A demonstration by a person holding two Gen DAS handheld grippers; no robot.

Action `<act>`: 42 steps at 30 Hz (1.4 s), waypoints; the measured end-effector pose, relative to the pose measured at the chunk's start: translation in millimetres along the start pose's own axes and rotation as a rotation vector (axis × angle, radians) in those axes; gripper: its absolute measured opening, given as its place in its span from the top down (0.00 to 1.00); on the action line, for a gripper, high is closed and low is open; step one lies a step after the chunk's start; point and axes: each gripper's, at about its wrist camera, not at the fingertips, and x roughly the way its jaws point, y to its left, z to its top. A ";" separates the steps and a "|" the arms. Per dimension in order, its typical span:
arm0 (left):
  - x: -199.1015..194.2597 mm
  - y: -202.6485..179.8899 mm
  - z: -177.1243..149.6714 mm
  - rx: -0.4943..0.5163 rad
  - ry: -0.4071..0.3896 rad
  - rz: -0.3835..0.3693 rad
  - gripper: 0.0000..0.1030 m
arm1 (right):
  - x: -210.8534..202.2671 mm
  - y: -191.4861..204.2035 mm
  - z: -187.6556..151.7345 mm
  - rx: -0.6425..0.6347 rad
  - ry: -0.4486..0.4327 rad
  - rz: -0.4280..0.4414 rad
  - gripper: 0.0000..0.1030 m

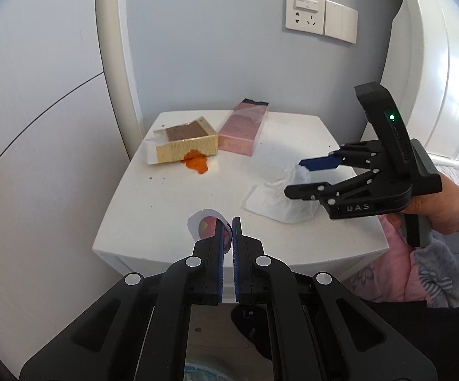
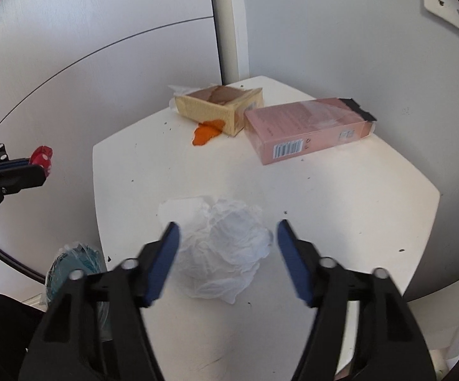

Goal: Collect trash
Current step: 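Grasp the crumpled white tissue with the right gripper while the left gripper holds the cup, then carry the cup and tissue over the bin and open both grippers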

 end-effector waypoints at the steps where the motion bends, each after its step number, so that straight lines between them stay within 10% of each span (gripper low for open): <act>1: 1.1 1.1 -1.5 -0.003 0.003 0.000 0.96 | 2.1 0.2 -0.7 0.000 0.004 0.001 0.67; 22: -15.3 14.3 -30.8 -0.061 0.004 0.030 0.96 | -24.1 56.5 23.4 -0.049 -0.061 0.177 0.83; 42: -92.8 75.8 -186.2 -0.305 0.113 0.208 0.96 | 44.0 244.2 -24.3 -0.282 0.135 0.408 0.83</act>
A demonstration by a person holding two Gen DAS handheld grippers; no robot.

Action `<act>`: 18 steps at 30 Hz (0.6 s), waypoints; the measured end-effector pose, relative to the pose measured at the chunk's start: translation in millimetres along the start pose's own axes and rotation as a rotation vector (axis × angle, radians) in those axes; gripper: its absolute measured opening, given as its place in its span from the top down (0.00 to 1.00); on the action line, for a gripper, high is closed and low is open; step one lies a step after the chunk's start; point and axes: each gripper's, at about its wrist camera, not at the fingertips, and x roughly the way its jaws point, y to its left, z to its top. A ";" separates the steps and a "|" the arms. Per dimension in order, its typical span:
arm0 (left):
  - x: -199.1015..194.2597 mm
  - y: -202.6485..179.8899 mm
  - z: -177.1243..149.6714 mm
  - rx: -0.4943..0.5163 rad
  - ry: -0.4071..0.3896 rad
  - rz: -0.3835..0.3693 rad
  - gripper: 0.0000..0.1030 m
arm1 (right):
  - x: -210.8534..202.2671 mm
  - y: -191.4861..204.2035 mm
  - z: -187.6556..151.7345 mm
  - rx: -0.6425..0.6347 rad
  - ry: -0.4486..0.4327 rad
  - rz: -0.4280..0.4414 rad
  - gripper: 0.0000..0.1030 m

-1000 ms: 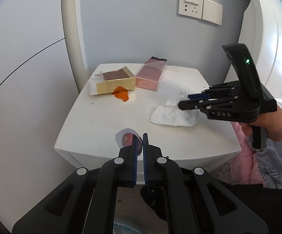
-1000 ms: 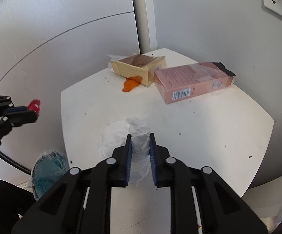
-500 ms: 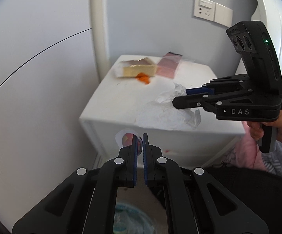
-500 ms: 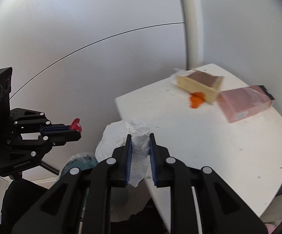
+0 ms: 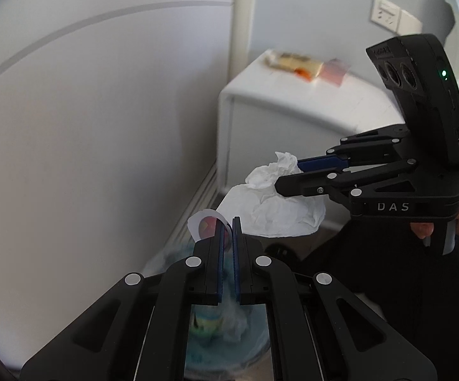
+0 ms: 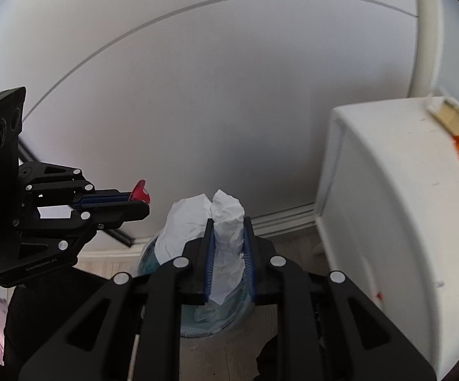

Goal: Collect trash
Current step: 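Carry the cup and tissue over the bin and open both grippers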

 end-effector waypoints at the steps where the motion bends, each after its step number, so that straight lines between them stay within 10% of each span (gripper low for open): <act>1: 3.3 6.1 -12.3 -0.020 0.019 0.005 0.96 | 8.8 5.3 -2.5 -0.008 0.020 0.007 0.83; 18: 81.4 60.3 -114.5 -0.216 0.226 -0.010 0.96 | 134.0 33.7 -42.2 -0.053 0.295 0.033 0.83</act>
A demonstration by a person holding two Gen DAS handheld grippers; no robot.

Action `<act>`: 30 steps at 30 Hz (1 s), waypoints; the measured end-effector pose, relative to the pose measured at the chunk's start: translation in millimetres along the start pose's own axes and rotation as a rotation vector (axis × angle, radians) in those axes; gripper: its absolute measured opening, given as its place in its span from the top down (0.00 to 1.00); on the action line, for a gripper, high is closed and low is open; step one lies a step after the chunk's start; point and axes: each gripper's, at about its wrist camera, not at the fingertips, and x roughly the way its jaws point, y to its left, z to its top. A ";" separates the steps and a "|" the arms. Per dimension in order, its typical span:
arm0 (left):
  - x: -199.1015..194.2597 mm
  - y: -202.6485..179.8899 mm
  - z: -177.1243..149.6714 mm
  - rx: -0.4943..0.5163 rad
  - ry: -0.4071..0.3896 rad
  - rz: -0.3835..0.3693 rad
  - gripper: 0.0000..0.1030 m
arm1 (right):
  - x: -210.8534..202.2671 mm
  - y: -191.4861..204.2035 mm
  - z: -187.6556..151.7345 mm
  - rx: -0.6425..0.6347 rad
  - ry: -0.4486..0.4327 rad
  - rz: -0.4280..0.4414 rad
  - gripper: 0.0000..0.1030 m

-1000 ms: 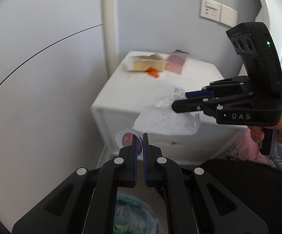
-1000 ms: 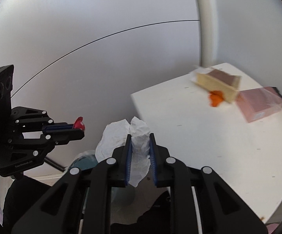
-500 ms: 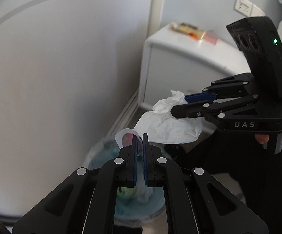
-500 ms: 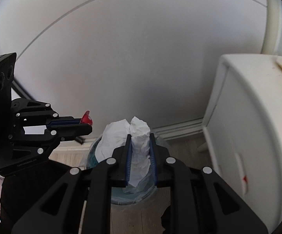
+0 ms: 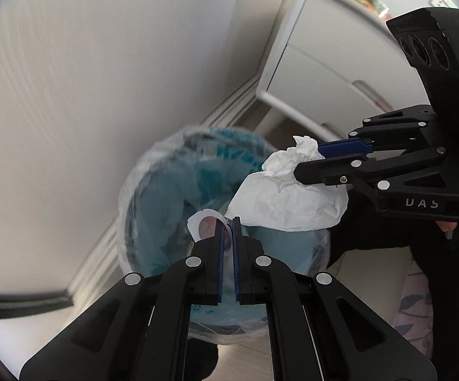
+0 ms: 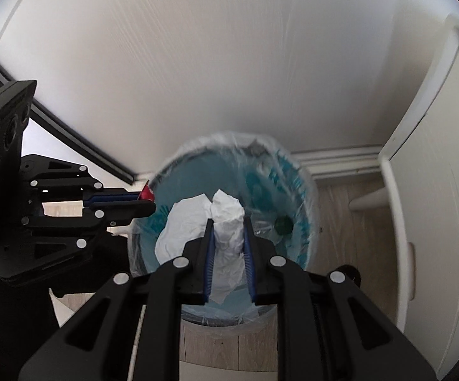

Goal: Collect trash
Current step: 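Carry the cup and tissue over the bin and open both grippers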

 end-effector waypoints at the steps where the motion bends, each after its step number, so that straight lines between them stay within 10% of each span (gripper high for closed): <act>1: 5.8 3.0 -2.6 -0.011 0.009 -0.004 0.96 | 7.4 -0.4 -0.4 0.000 0.015 -0.001 0.83; 21: 79.6 31.2 -19.8 -0.087 0.142 -0.029 0.96 | 79.1 5.5 -15.4 -0.054 0.123 -0.020 0.82; 27: 73.2 37.1 -19.7 -0.116 0.127 -0.006 0.87 | 70.6 5.3 -20.5 -0.074 0.100 -0.069 0.35; 30: 68.4 38.7 -18.8 -0.127 0.109 0.009 0.63 | 61.2 3.4 -19.6 -0.064 0.078 -0.075 0.23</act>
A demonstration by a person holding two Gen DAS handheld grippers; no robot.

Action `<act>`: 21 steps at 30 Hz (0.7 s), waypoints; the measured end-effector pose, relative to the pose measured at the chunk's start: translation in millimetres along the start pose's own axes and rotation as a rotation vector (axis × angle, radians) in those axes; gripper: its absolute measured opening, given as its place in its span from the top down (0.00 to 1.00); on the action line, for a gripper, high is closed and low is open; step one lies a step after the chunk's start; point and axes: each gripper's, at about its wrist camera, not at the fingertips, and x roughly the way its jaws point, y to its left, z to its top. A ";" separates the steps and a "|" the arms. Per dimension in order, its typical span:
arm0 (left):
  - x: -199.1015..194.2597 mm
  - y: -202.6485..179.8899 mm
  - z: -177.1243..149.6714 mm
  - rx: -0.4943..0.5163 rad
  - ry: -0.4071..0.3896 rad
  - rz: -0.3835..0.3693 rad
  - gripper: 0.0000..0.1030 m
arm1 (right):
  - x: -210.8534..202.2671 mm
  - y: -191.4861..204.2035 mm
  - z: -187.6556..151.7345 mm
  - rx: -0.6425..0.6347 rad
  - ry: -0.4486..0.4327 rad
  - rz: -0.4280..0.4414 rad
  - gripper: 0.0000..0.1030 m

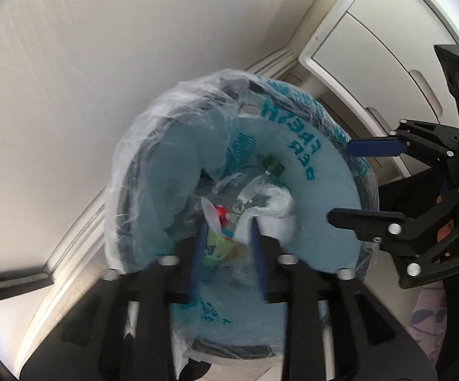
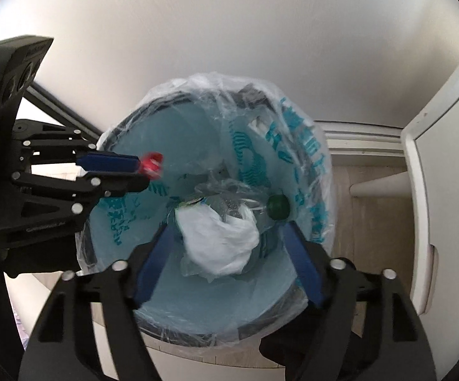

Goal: Collect trash
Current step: 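Carry the cup and tissue over the bin and open both grippers, then move both tools back to the gold-wrapped box on the cabinet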

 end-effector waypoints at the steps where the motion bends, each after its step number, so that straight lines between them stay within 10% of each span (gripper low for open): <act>1: -2.8 -0.1 -0.3 -0.003 -0.009 0.010 0.49 | -4.1 -1.9 -0.5 0.006 -0.006 0.002 0.14; 5: -13.1 -3.1 -1.0 -0.001 -0.037 0.028 0.12 | -24.3 -3.5 -2.4 0.027 -0.050 0.001 0.11; 21: -130.0 -59.4 31.2 0.133 -0.271 0.055 0.06 | -215.0 -40.4 -23.9 0.239 -0.470 0.031 0.07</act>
